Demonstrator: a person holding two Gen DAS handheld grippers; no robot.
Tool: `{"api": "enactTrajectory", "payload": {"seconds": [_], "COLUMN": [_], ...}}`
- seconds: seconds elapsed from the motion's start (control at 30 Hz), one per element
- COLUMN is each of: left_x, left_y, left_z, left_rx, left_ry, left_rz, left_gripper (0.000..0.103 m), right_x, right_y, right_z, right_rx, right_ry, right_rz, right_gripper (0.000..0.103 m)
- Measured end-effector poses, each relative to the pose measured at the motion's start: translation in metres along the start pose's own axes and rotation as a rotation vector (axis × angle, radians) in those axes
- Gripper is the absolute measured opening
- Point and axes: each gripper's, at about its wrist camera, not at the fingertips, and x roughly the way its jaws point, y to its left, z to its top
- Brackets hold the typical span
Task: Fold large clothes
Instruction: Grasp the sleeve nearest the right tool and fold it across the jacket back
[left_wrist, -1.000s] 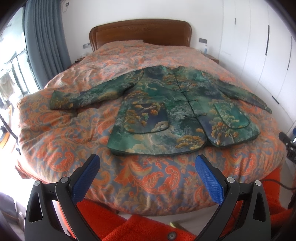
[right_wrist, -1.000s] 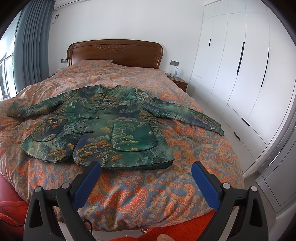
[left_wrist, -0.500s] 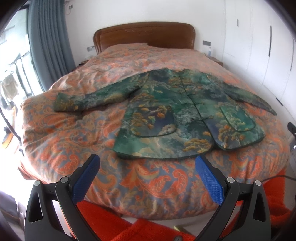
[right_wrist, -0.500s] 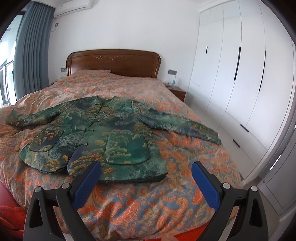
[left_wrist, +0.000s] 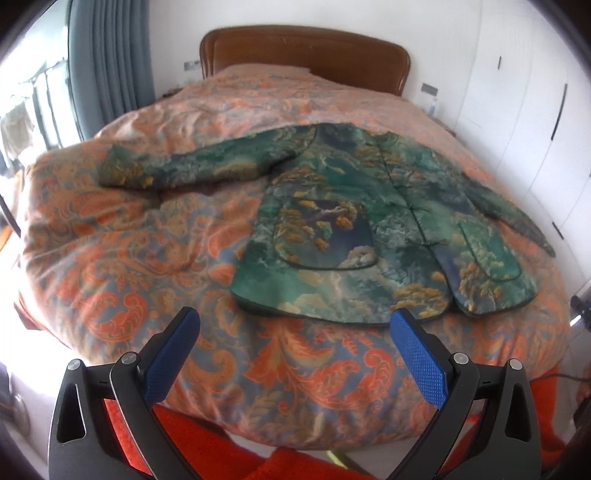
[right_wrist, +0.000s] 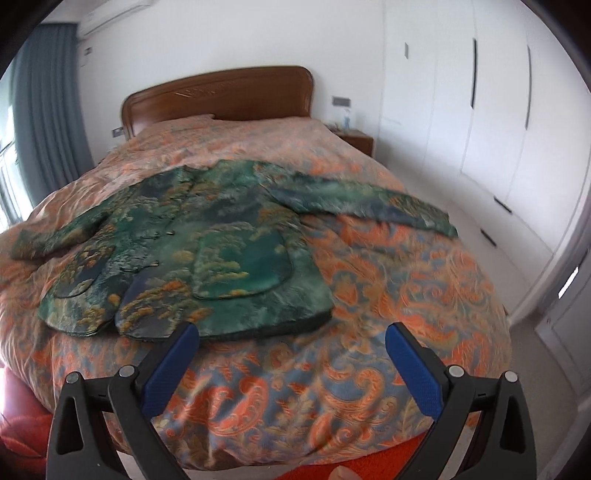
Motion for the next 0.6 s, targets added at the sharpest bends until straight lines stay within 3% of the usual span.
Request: {"api": "enactTrajectory", "payload": {"seconds": [0.23, 0.37, 0.6], "left_x": [0.003, 0.004, 0.001], "left_y": [-0.006, -0.012, -0.016], "left_z": [-0.005, -0.005, -0.005], "left_rx": [-0.009, 0.004, 0.001], "left_ry": [0.016, 0.021, 0.035], "left_rz": [-0.004, 0.003, 0.010], "left_gripper": [0.102, 0.102, 0.102], "right_x": [0.040, 0.065, 0.115], "right_y": [-0.048, -0.077, -0.141], "right_z": [0.008, 0.013, 0.050], "right_rx": [0.157, 0.317, 0.482], "right_ry": [0.089, 0.121, 0.018], "right_rz": [-0.058, 0.047, 0.106], "right_gripper": [0.103, 0.103, 0.103]}}
